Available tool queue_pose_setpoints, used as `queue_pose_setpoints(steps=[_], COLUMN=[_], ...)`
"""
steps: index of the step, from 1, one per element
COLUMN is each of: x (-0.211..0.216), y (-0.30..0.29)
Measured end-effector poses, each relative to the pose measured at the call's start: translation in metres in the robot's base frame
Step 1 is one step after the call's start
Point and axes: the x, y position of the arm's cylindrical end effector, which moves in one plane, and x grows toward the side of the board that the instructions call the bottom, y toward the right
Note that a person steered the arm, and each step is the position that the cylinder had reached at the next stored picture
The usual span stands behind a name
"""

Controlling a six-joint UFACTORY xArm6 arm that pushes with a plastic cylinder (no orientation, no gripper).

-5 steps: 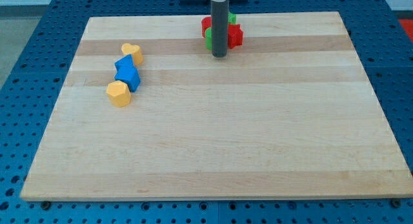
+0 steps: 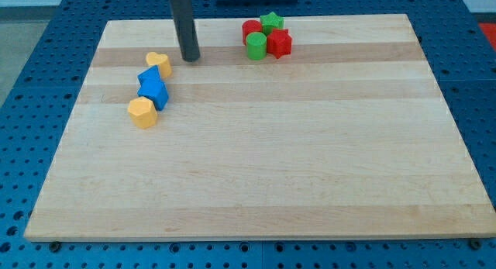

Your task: Move the yellow heart right to the yellow hexagon

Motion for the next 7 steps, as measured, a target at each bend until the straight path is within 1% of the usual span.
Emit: queue_pose_setpoints(steps=[2,3,4,5,6,7], x=[-0.009,-0.009,-0.006,0.011,0.018,0.020], y=[-0.068,-0.086,-0.086,-0.086,-0.080,-0.056])
